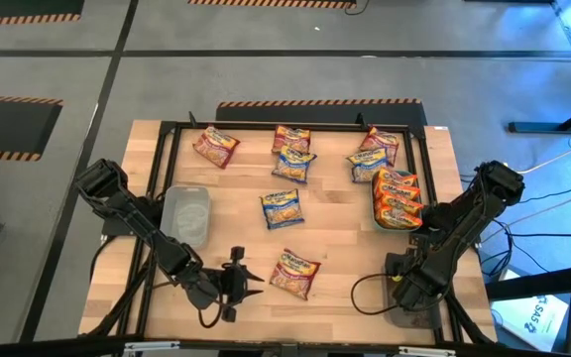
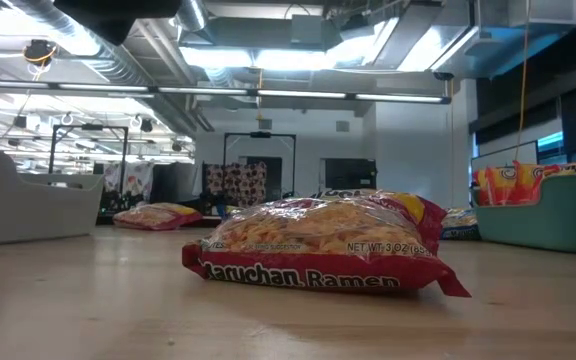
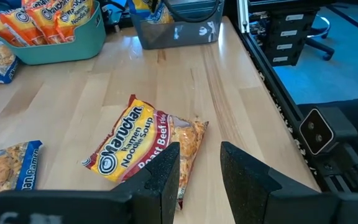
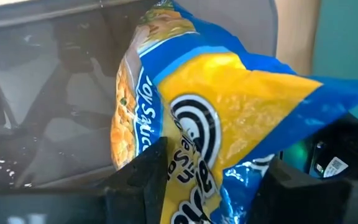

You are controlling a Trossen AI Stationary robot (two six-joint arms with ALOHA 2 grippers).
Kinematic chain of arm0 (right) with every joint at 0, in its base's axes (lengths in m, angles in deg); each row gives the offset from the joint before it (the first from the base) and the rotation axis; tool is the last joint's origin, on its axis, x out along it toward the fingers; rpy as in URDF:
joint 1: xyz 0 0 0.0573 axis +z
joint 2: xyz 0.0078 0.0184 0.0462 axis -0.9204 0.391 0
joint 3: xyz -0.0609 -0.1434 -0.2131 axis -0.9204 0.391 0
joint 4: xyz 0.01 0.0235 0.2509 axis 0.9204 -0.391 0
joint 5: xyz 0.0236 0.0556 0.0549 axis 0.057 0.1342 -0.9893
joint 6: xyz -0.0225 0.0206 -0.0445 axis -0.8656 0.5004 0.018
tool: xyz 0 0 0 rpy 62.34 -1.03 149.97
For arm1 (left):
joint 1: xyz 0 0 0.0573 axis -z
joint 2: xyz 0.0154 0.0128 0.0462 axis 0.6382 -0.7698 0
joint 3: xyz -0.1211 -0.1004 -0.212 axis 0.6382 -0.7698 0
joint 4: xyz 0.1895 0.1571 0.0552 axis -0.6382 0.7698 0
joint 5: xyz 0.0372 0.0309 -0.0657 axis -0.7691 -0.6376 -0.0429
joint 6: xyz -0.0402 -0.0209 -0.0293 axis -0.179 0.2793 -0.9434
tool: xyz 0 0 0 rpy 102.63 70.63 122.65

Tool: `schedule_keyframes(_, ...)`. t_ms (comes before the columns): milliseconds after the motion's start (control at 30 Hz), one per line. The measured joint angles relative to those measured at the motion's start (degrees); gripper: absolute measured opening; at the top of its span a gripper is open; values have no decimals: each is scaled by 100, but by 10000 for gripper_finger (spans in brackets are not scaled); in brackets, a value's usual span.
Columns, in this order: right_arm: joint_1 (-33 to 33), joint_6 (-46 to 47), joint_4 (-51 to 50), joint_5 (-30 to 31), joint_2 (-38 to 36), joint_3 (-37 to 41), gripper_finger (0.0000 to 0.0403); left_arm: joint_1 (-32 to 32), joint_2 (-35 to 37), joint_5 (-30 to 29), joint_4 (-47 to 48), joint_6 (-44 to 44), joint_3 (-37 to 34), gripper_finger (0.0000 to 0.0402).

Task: Sort Maruchan noodles
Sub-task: Put the blue noodle pack into the black bin

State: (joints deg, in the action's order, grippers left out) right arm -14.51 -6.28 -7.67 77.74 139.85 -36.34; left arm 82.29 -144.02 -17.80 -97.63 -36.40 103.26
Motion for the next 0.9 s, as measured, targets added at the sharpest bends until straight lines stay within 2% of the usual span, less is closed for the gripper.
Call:
schedule_keyframes(267,0,-35,-394,87,0,-522,150,-13,0,0,0,34,0,110)
schedule_keyframes(433,0,-28,-630,536,0,-1032,150,-22,0,-52,0,24,0,110)
schedule_keyframes(533,0,-24,-521,1080,0,-1253,150,-79,0,-186,0,-146,0,115)
schedule_keyframes(700,0,-31,93,2643,0,-1355,150,-273,0,-187,0,-287,0,161)
schedule_keyframes(900,0,-9,-87,3439,0,-1338,150,-636,0,-183,2,-371,0,230)
